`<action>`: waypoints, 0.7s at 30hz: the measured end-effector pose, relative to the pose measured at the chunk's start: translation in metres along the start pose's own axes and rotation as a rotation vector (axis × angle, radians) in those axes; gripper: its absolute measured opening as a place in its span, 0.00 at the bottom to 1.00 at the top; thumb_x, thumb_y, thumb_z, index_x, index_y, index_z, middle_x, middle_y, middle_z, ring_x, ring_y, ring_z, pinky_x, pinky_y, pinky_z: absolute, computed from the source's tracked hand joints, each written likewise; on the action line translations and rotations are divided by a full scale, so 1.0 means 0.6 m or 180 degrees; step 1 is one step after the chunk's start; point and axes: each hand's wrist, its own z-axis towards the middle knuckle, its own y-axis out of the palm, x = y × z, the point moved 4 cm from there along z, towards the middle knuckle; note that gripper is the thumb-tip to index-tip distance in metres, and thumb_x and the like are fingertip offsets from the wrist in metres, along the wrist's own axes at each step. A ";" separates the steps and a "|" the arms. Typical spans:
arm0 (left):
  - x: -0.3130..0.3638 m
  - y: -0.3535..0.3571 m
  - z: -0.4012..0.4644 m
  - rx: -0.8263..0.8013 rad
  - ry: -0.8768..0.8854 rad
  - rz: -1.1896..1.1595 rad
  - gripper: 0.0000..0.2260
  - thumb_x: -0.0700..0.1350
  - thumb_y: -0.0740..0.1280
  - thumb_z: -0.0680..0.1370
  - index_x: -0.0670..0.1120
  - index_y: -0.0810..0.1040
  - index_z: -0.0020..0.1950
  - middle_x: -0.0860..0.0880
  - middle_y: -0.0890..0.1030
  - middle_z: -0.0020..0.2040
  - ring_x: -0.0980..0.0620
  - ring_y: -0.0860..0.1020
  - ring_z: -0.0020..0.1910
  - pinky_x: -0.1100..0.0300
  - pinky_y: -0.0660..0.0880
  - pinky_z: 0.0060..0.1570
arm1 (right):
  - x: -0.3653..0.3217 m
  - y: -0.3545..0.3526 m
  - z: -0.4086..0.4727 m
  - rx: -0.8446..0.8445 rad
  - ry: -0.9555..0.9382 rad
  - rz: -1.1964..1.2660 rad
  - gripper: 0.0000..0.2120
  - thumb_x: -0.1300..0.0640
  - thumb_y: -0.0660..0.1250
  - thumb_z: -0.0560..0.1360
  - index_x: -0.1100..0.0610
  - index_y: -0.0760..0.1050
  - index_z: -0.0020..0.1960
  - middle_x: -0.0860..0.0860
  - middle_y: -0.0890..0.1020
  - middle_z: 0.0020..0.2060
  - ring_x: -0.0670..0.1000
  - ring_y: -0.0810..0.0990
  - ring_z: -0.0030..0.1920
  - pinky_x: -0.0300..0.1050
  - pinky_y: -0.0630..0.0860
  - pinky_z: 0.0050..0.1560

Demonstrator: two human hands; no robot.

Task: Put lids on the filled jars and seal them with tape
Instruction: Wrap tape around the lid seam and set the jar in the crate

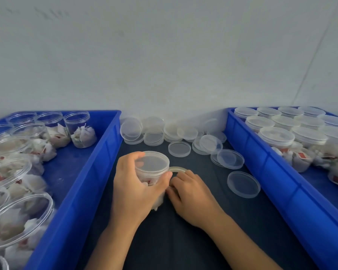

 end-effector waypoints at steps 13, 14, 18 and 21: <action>0.014 0.013 0.004 -0.0528 -0.0195 -0.0102 0.34 0.53 0.84 0.67 0.64 0.67 0.65 0.68 0.74 0.57 0.78 0.73 0.55 0.64 0.72 0.49 | -0.014 -0.081 0.024 -0.0343 0.0624 0.1841 0.22 0.58 0.62 0.78 0.47 0.74 0.70 0.48 0.83 0.58 0.52 0.81 0.55 0.55 0.82 0.57; 0.016 0.019 0.006 -0.0486 -0.0234 -0.0125 0.34 0.55 0.84 0.65 0.65 0.67 0.64 0.67 0.75 0.56 0.76 0.74 0.54 0.63 0.71 0.48 | -0.016 -0.090 0.024 -0.0388 0.0702 0.1872 0.21 0.58 0.61 0.77 0.49 0.75 0.68 0.50 0.83 0.56 0.54 0.81 0.54 0.58 0.82 0.55; 0.038 0.048 0.027 -0.0406 -0.0374 -0.0353 0.36 0.60 0.85 0.60 0.65 0.69 0.61 0.60 0.79 0.55 0.56 0.81 0.54 0.55 0.77 0.46 | -0.009 -0.152 0.021 -0.0138 0.0834 0.1816 0.15 0.50 0.59 0.75 0.54 0.76 0.58 0.54 0.83 0.52 0.59 0.80 0.51 0.59 0.81 0.52; 0.099 0.071 0.050 -0.0405 -0.0146 -0.0557 0.32 0.69 0.81 0.61 0.72 0.68 0.59 0.57 0.81 0.56 0.58 0.82 0.49 0.54 0.79 0.42 | 0.001 -0.214 0.016 0.0245 0.0792 0.1727 0.15 0.44 0.61 0.76 0.56 0.74 0.46 0.55 0.82 0.43 0.57 0.78 0.43 0.56 0.78 0.43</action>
